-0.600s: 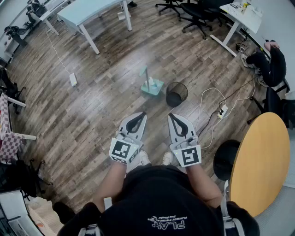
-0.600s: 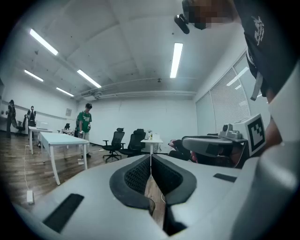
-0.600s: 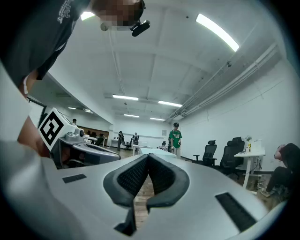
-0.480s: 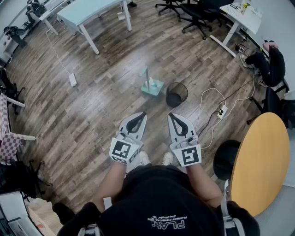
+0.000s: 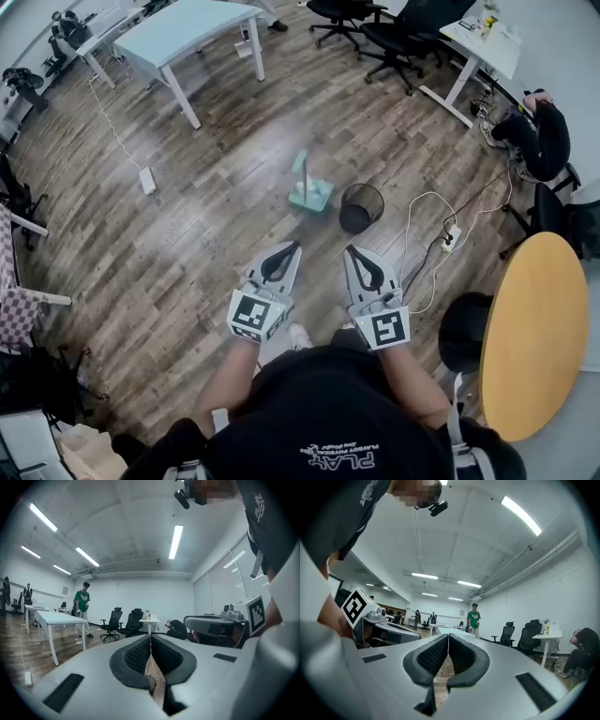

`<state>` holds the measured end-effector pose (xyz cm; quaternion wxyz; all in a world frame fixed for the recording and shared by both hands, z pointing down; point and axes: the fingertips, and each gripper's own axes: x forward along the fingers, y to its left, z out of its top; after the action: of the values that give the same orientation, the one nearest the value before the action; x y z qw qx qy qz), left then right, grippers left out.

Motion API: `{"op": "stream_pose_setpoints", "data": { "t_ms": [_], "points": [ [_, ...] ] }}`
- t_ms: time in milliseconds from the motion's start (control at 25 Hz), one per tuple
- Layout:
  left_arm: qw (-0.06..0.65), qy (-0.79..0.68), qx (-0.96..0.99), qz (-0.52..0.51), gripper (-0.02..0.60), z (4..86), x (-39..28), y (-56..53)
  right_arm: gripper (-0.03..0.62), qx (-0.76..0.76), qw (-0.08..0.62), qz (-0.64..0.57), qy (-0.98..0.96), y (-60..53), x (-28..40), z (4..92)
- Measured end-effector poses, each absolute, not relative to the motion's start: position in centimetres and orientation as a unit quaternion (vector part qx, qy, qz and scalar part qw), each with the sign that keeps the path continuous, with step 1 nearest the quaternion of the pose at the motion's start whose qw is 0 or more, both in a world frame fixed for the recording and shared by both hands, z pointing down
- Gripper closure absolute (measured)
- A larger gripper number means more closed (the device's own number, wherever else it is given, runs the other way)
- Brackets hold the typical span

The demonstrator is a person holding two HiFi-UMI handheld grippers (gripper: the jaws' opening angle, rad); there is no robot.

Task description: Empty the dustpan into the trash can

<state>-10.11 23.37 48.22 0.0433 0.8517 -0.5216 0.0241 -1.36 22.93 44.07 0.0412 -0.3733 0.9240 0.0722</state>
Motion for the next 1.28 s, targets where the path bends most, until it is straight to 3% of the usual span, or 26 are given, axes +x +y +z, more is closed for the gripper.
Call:
{"op": "stream_pose_setpoints", "data": {
  "t_ms": [400, 1280],
  "points": [
    [0.053, -0.521, 0.851, 0.032, 0.558, 49.1, -10.6, 20.9, 0.569, -0.373, 0.038, 0.063, 0.925, 20.6, -1.6, 44.5],
    [0.037, -0.556, 0.829, 0.049, 0.558, 47.1, -8.5, 3.4, 0.569, -0.328, 0.061, 0.072, 0.94, 2.0, 0.2, 42.8]
  ]
}}
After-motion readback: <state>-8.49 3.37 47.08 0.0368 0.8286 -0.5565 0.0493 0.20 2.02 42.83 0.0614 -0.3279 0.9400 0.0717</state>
